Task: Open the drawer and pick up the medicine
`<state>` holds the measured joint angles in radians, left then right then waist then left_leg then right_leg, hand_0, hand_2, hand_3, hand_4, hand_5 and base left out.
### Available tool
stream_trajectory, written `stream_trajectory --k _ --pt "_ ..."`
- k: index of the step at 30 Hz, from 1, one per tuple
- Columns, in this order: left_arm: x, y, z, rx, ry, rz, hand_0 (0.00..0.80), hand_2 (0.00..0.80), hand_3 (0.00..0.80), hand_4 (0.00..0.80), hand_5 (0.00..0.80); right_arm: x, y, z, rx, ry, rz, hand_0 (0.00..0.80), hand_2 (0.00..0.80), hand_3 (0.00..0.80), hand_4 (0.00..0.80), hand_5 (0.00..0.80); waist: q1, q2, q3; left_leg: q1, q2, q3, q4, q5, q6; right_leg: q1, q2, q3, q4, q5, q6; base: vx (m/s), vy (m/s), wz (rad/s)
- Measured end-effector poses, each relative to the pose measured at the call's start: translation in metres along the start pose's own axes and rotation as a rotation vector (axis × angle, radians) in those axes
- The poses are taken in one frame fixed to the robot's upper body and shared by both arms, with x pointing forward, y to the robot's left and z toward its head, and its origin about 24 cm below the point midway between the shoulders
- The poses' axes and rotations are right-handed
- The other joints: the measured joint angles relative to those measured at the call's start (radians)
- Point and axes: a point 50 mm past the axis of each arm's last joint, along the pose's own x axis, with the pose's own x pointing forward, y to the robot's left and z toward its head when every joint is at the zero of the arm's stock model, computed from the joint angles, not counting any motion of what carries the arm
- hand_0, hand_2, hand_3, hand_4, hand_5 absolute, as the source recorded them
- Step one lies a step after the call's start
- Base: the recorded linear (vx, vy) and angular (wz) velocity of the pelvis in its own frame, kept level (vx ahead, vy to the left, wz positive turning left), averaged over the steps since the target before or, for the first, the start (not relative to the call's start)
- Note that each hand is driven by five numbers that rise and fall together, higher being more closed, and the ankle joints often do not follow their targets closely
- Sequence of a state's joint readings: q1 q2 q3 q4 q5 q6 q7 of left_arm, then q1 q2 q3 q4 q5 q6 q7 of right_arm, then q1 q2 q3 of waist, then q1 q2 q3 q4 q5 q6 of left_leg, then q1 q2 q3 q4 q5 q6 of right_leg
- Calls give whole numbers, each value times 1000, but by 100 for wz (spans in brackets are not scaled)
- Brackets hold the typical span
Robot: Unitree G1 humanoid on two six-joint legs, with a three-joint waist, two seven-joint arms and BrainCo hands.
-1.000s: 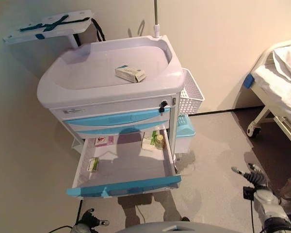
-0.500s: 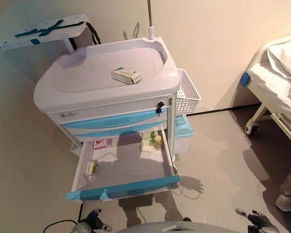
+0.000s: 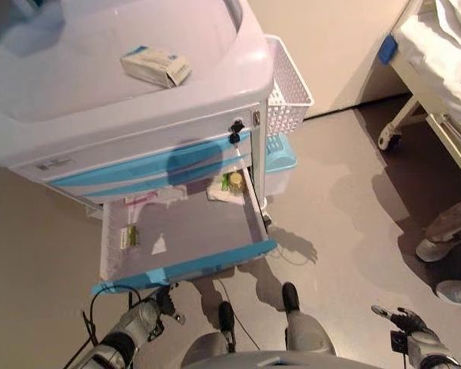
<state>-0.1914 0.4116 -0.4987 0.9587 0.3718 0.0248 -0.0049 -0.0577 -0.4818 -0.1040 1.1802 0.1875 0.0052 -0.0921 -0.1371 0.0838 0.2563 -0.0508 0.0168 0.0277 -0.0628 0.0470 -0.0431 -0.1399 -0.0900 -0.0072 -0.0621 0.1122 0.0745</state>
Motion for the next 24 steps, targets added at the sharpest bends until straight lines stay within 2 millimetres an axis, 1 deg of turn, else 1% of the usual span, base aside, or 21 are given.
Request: stream_trajectory --k 4,9,10,13,14,16,19,20,24 --pt "3 18 9 14 -21 48 0 0 0 0 0 1 4 6 1 -15 10 0 0 0 0 0 -16 -2 13 -15 -1 4 1 0 1 -18 -1 4 5 -4 5 -11 -1 -2" --pt "5 37 15 27 -38 98 0 0 0 0 0 1 8 10 -23 -26 23 0 0 0 0 0 -16 -2 15 -32 1 19 2 0 0 -42 3 19 7 0 3 -15 -2 -9" --pt "5 42 18 29 -44 113 0 0 0 0 0 1 8 11 -27 -29 26 0 0 0 0 0 -16 -2 17 -36 1 22 1 -1 0 -47 2 23 7 -1 7 -11 2 -9" --pt "6 52 24 33 -60 143 0 0 0 0 0 1 9 14 -25 -37 28 0 0 0 0 0 -17 -2 20 -51 1 25 4 -1 0 -65 2 25 15 -2 7 -5 -1 -3" --pt "6 60 27 38 -67 163 0 0 0 0 0 2 10 17 -23 -46 30 0 0 0 0 0 -17 -4 33 -56 1 26 6 0 1 -73 2 27 22 -1 7 0 0 0" --pt "6 68 30 41 -75 186 0 0 0 0 0 2 11 20 -21 -54 31 0 0 0 0 0 -17 -5 40 -68 0 26 10 0 1 -85 3 27 25 -1 7 0 0 0" --pt "5 75 32 46 -78 206 0 0 0 0 0 2 11 21 -21 -57 32 0 0 0 0 0 -18 -7 42 -75 1 26 10 0 1 -93 3 28 28 -1 7 0 0 0" --pt "4 81 31 51 -78 224 0 0 0 0 0 2 12 23 -24 -62 36 0 0 0 0 0 -19 -12 49 -76 1 26 10 0 1 -95 3 28 28 -1 7 0 0 0" --pt "3 94 32 51 -79 260 0 0 0 0 0 2 16 25 -47 -71 47 0 0 0 0 0 -19 -27 59 -82 0 27 11 0 1 -102 3 29 30 -1 7 0 0 0"
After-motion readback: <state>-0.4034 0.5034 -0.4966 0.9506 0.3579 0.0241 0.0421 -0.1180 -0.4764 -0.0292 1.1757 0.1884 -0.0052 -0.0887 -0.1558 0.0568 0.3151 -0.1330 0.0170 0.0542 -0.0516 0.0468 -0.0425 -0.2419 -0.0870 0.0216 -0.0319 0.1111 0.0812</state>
